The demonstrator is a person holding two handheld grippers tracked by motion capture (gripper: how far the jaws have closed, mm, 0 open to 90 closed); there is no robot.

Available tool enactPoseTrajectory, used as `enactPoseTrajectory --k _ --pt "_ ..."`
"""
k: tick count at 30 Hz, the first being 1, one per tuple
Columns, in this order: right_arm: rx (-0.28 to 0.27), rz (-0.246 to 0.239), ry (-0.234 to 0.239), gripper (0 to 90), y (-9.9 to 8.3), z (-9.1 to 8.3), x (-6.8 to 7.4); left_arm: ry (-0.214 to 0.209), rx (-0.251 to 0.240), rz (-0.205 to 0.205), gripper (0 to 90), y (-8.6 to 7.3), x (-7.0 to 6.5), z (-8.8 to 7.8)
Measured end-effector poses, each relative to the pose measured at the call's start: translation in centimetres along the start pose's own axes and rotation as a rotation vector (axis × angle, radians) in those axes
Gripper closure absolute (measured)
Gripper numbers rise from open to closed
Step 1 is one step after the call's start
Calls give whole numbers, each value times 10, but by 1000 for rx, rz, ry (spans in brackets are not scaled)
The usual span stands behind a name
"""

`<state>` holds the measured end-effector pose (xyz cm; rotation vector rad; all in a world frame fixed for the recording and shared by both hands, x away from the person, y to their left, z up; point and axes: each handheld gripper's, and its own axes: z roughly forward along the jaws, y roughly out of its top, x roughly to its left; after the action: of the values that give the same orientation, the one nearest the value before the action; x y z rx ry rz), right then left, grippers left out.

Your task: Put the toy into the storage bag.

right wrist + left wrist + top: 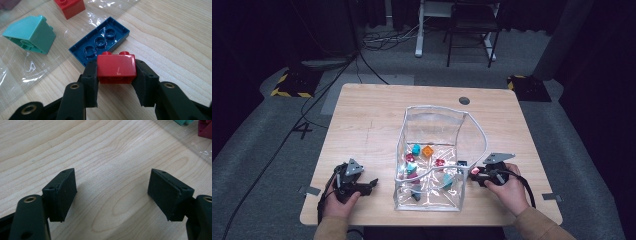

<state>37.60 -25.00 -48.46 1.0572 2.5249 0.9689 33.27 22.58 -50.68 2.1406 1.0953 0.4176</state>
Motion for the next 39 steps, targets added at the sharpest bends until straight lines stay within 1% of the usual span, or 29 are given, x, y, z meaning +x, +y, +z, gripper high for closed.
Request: enactPoseTrajectory --k 9,17,24,29,36,39 --pt "-8 20 8 591 0 -3 -2 0 0 0 234 0 0 0" --pt "-34 12 4 591 9 -17 -5 0 0 0 234 0 0 0" --pt "-65 21 -5 591 19 -36 -10 -1 0 0 234 0 0 0" --pt "-100 35 -15 591 27 -53 -14 -1 0 0 234 0 0 0" --pt "-125 45 -24 591 36 -69 -20 0 0 0 234 0 0 0" --pt "-152 49 -31 591 40 -77 -21 0 0 0 234 0 0 0"
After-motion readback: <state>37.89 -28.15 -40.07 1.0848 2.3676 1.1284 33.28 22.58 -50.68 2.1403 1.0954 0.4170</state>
